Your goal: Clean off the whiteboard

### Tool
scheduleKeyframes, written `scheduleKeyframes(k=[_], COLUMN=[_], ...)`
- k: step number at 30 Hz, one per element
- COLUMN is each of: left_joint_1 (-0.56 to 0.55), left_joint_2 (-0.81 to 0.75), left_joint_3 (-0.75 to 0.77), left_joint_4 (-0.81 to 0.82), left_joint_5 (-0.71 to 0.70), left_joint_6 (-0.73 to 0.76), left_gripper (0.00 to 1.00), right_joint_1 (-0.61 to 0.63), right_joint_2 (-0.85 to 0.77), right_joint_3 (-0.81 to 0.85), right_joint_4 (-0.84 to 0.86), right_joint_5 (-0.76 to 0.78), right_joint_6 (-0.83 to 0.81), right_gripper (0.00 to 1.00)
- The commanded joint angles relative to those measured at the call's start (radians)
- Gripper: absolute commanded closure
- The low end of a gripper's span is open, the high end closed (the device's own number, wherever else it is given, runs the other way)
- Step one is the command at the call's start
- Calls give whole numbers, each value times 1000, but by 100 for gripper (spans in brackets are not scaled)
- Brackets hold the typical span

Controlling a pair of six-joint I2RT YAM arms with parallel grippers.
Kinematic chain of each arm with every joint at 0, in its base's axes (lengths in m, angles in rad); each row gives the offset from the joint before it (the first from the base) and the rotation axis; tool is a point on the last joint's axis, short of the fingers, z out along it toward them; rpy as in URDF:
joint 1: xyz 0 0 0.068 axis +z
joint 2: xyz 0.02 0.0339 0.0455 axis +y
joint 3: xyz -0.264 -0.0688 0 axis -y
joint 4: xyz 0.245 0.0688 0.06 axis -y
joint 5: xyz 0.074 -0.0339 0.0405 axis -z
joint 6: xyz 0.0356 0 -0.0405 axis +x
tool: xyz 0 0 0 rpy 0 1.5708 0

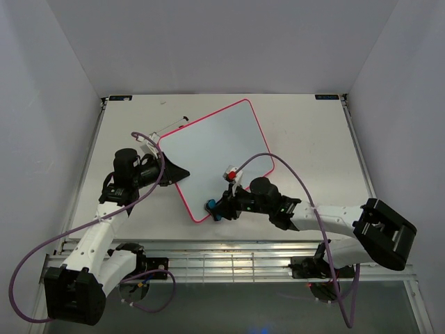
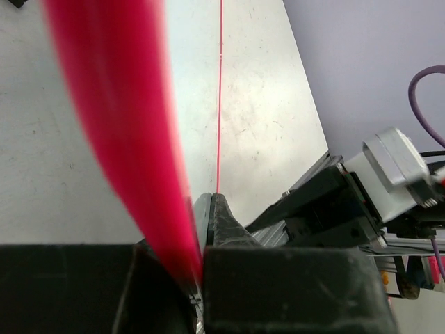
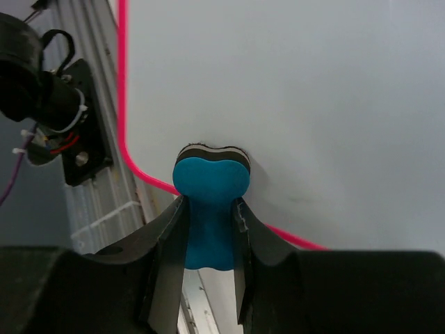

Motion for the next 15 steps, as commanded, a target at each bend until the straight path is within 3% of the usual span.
scheduleKeyframes(k=[1, 5, 8, 15], left_joint_1=[-18, -18, -18, -20], left_joint_2=[10, -1, -12, -10], left_joint_3=[-33, -36, -36, -39], left_joint_4=[-161, -160, -158, -144], left_joint_5=[-6, -5, -5, 28], left_joint_6=[76, 76, 76, 78], left_gripper=[100, 100, 100, 100], right_joint_1=[46, 60, 39, -41], right_joint_2=[39, 68, 64, 39], right_joint_3=[107, 146, 100, -64], right_joint_4=[49, -45, -95, -22], right_joint_5=[-33, 128, 352, 656], right_joint_6=[-14, -28, -26, 14], right_gripper=[92, 92, 92, 92])
